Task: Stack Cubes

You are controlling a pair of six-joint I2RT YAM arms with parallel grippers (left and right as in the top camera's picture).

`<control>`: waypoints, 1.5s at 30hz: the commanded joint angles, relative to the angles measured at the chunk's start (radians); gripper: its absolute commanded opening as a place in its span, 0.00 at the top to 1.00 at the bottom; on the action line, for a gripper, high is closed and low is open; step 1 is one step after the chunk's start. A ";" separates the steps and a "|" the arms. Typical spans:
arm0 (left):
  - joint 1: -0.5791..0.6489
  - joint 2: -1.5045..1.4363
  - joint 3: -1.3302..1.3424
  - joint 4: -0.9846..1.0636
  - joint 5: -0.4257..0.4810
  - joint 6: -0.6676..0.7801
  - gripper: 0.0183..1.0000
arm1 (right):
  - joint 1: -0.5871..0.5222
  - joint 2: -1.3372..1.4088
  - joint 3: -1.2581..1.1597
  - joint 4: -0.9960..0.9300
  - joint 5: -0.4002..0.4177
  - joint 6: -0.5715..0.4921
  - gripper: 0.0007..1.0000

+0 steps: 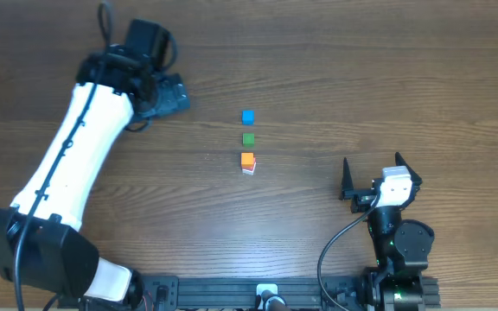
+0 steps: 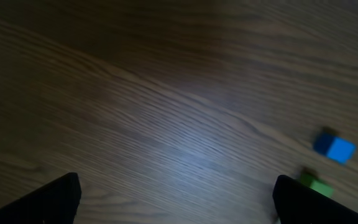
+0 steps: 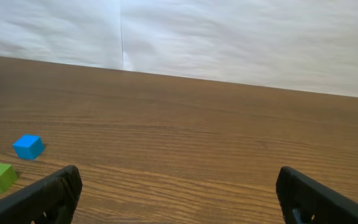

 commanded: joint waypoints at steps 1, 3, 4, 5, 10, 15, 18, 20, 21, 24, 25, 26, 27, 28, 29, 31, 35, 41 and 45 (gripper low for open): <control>0.032 -0.014 0.016 0.006 -0.052 0.023 0.00 | -0.006 -0.009 -0.006 -0.002 0.006 -0.003 0.01; 0.035 -0.015 0.016 0.014 -0.130 0.037 0.00 | -0.006 -0.009 -0.006 -0.002 0.006 -0.003 0.01; 0.035 -0.015 0.016 0.004 -0.134 0.037 0.00 | -0.006 -0.009 -0.006 -0.002 0.006 -0.003 0.01; 0.035 -0.015 0.016 -0.004 -0.134 0.037 0.00 | -0.006 -0.009 -0.006 -0.002 0.006 -0.003 0.01; 0.043 -0.031 0.016 0.019 -0.165 0.045 0.00 | -0.006 -0.009 -0.006 -0.002 0.006 -0.003 0.01; 0.057 -0.134 0.002 0.112 -0.151 0.065 0.00 | -0.006 -0.009 -0.006 -0.002 0.006 -0.003 0.01; 0.079 -0.253 -0.056 0.216 -0.106 0.087 0.00 | -0.006 -0.009 -0.006 -0.002 0.006 -0.003 0.01; 0.088 -0.326 -0.102 0.274 -0.069 0.126 0.00 | -0.006 -0.009 -0.006 -0.002 0.006 -0.003 0.01; 0.093 -0.367 -0.131 0.309 -0.056 0.142 0.00 | -0.006 -0.009 -0.006 -0.002 0.006 -0.003 0.01; 0.113 -0.546 -0.279 0.469 -0.004 0.227 0.00 | -0.006 -0.009 -0.006 -0.002 0.006 -0.003 0.01; 0.121 -0.595 -0.323 0.513 0.013 0.252 0.00 | -0.006 -0.009 -0.006 -0.002 0.006 -0.003 0.01; 0.129 -0.646 -0.372 0.560 0.035 0.278 0.00 | -0.006 -0.009 -0.006 -0.002 0.006 -0.003 0.01; 0.136 -0.698 -0.422 0.609 0.061 0.307 0.00 | -0.006 -0.009 -0.006 -0.002 0.006 -0.003 0.01; 0.143 -0.749 -0.473 0.660 0.092 0.339 0.00 | -0.006 -0.009 -0.006 -0.002 0.006 -0.003 0.01; 0.151 -0.803 -0.525 0.710 0.125 0.372 0.00 | -0.006 -0.009 -0.006 -0.002 0.006 -0.003 0.01; 0.168 -0.902 -0.621 0.794 0.190 0.434 0.00 | -0.006 -0.009 -0.006 -0.002 0.006 -0.003 0.01; 0.221 -1.108 -0.828 0.927 0.299 0.511 0.00 | -0.006 -0.009 -0.006 -0.002 0.006 -0.003 0.01; 0.240 -1.379 -1.101 1.021 0.305 0.516 0.00 | -0.006 -0.009 -0.006 -0.002 0.006 -0.003 0.01; 0.248 -1.505 -1.267 1.127 0.305 0.516 0.00 | -0.006 -0.009 -0.006 -0.002 0.006 -0.003 0.01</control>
